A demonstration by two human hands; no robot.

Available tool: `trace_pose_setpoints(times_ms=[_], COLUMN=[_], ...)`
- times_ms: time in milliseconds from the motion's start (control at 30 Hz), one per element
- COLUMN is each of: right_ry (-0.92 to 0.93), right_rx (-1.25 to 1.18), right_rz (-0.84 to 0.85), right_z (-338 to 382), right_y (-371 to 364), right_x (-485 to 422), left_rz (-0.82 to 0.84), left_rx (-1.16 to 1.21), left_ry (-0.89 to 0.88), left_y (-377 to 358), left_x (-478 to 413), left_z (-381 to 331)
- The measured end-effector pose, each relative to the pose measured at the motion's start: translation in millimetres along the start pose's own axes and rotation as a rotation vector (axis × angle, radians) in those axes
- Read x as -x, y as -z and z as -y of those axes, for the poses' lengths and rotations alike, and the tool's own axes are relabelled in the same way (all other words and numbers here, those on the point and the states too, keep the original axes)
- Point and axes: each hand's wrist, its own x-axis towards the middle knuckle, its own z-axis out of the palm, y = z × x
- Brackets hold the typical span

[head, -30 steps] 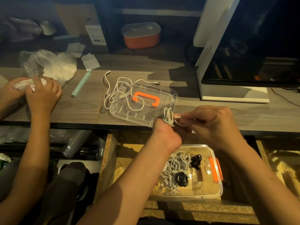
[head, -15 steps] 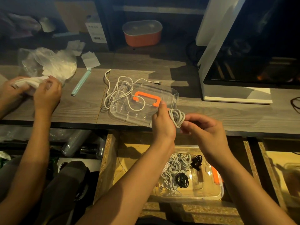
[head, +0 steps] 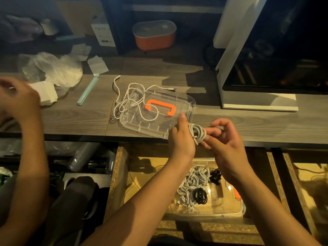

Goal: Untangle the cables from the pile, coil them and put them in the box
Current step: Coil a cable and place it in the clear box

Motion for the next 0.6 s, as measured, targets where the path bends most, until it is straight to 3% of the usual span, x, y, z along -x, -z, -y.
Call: trace_pose_setpoints(times_ms=[67, 167, 333, 433, 600], right_ry=[0.06, 0.229, 0.386, 0.376, 0.252], right_rx=[0.117, 0.556, 0.803, 0.881, 0.991], right_rz=[0.06, 0.17, 0.067, 0.066, 0.239], right_z=[0, -3, -16, -19, -9], right_y=[3, 6, 9, 10, 13], right_x=[1, 2, -1, -1, -6], left_rz=[-0.014, -0.038, -0.088, -0.078, 0.035], left_rx=[-0.127, -0.271, -0.36, -0.421, -0.567], left_ry=[-0.057, -0.189, -0.317, -0.351, -0.436], left_y=[2, 5, 7, 9, 15], left_x=[0, 0, -10, -13, -16], left_z=[0, 2, 9, 16, 25])
